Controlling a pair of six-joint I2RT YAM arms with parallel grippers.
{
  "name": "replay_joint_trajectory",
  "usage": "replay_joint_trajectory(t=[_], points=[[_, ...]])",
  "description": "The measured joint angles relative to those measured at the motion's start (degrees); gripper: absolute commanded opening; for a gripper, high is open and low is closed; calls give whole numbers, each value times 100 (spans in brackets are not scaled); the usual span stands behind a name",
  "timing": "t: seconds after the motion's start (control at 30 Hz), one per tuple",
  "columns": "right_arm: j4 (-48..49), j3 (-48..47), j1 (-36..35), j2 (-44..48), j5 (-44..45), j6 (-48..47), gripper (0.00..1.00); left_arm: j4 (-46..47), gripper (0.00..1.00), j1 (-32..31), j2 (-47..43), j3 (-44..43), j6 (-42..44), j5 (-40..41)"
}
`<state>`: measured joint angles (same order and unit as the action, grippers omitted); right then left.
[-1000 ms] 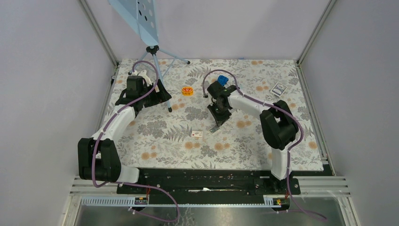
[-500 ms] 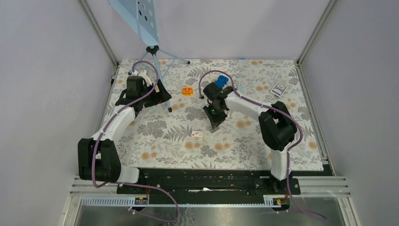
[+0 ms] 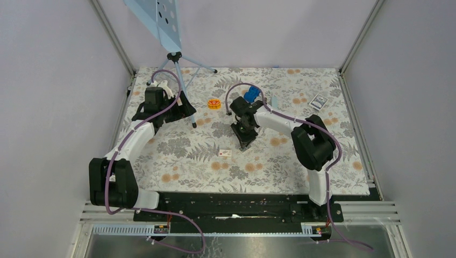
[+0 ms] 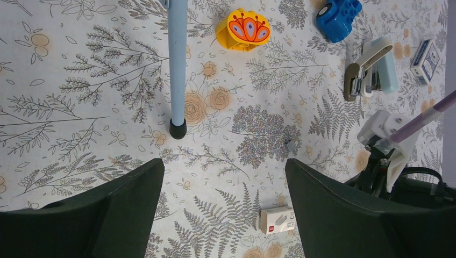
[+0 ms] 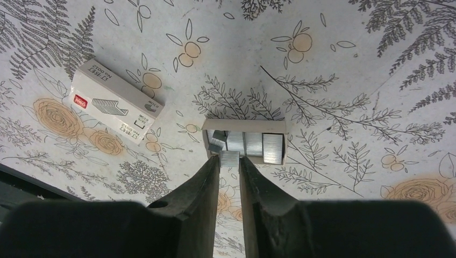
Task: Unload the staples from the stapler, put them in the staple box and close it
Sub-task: Place the staple in the staple box.
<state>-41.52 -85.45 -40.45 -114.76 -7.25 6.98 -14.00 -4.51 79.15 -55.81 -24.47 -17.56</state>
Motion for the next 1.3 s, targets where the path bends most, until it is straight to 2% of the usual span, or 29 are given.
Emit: replay_joint_trajectory(t=[0.53, 0.73, 1.03, 1.3], points=[[7, -70, -52, -162, 20, -4, 36, 11, 87, 0, -4, 4, 0, -2], [44, -96, -57, -109, 26, 0, 44, 13, 87, 0, -4, 7, 0, -2], [155, -105, -55, 267, 437, -83, 51, 13, 87, 0, -4, 4, 0, 0], [151, -105, -15, 264, 509, -332, 62, 13, 87, 0, -4, 7, 0, -2]])
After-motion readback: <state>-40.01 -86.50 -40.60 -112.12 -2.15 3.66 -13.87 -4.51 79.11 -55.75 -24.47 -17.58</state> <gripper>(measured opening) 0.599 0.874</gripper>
